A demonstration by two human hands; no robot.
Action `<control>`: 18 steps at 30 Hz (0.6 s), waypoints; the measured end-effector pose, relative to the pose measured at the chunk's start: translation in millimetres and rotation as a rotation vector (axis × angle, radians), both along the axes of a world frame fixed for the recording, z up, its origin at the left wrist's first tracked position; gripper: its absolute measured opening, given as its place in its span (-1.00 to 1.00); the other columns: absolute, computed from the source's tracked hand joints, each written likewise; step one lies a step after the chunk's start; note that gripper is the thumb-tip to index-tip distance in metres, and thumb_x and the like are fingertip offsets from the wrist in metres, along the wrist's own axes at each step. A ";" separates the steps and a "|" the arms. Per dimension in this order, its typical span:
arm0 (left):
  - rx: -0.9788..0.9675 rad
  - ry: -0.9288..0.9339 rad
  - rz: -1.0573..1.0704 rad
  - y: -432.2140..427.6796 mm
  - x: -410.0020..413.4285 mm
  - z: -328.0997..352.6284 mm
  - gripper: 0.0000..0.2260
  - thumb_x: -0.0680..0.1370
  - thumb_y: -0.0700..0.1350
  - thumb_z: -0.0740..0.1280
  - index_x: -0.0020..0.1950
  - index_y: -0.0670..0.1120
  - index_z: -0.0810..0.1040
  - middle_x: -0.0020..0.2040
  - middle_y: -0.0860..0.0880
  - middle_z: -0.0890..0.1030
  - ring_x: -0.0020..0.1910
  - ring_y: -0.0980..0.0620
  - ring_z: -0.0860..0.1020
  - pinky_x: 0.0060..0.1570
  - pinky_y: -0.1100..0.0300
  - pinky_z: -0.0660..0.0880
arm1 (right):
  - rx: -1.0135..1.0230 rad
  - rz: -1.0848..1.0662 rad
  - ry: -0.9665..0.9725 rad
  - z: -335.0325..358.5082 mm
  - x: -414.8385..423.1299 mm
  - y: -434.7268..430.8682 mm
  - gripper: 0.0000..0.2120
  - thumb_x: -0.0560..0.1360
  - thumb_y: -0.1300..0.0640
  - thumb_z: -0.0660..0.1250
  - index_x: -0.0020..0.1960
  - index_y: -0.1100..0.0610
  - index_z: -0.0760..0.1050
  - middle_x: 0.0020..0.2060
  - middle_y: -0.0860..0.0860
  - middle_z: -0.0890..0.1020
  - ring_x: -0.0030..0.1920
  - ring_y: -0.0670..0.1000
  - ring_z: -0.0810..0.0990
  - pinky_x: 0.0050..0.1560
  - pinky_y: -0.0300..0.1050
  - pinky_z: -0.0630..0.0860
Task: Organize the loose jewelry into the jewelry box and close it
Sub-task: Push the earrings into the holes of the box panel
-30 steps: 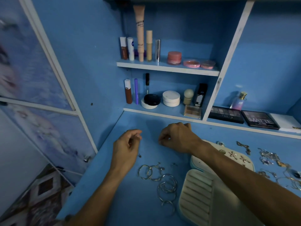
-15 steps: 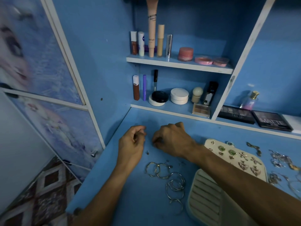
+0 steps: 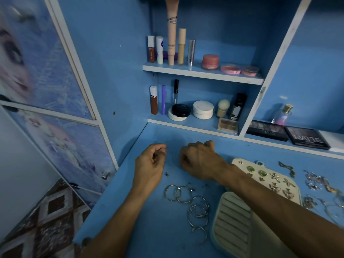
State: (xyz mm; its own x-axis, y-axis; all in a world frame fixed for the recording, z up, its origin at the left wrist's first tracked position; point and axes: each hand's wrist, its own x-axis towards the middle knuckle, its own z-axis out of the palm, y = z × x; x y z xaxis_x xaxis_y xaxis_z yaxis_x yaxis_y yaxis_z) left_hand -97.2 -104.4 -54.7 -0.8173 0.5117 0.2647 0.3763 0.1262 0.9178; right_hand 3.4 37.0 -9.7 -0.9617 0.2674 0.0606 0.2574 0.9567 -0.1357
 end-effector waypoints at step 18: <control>-0.360 0.220 -0.505 77.1 76.5 38.7 -0.80 0.65 -0.04 0.31 0.16 -0.06 0.67 0.04 0.03 0.70 -0.02 0.09 0.63 0.07 0.14 0.54 | -0.442 -0.289 0.199 57.5 123.6 70.4 -0.82 0.47 0.22 0.41 -0.14 -0.07 0.67 -0.28 -0.20 0.68 -0.24 -0.12 0.68 -0.23 -0.35 0.55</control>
